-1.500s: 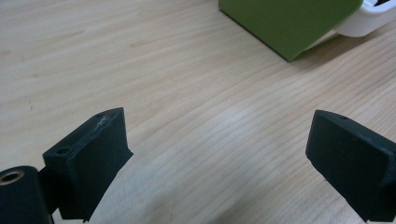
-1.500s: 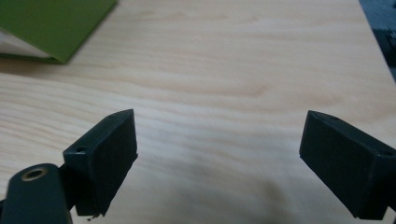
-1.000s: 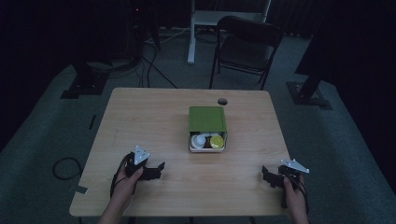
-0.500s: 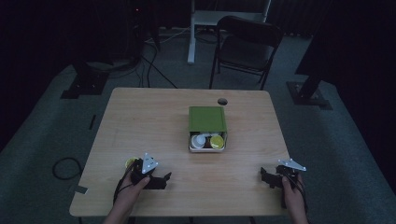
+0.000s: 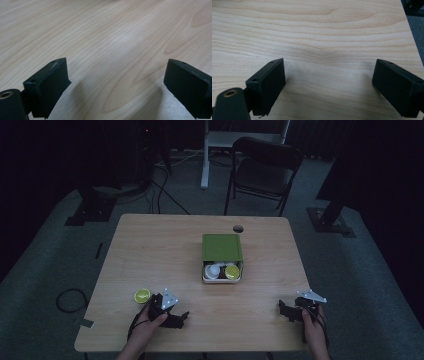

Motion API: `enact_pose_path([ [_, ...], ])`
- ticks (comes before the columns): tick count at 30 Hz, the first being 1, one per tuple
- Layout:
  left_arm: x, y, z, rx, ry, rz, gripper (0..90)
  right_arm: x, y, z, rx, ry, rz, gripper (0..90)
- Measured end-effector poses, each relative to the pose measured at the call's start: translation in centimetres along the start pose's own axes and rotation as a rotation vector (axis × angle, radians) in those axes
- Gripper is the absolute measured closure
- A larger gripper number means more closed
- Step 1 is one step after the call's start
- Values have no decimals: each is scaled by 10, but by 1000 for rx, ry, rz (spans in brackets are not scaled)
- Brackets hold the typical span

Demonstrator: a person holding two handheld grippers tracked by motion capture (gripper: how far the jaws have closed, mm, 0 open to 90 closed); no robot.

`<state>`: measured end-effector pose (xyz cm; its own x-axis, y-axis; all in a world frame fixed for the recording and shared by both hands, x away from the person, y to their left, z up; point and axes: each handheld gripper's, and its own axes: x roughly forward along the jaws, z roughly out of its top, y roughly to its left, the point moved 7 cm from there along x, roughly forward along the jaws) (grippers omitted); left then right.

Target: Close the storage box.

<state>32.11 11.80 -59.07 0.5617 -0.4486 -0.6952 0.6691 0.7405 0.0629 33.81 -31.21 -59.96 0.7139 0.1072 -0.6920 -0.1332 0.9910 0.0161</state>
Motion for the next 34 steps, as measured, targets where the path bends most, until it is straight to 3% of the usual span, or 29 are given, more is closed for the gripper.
enact_pose_path([
  [4,3,-4,-2,32,27,-7,60,0,0,0,-3,0,2,107],
  [6,5,-5,-2,10,24,-15,61,0,0,0,-3,0,2,107],
  [13,6,-4,-2,-12,27,-23,60,0,0,0,-5,-1,4,107],
  [16,6,-4,-3,-47,35,-24,60,0,0,0,-6,0,4,107],
  [34,8,-4,-2,-53,41,-17,33,0,0,0,-6,0,4,107],
])
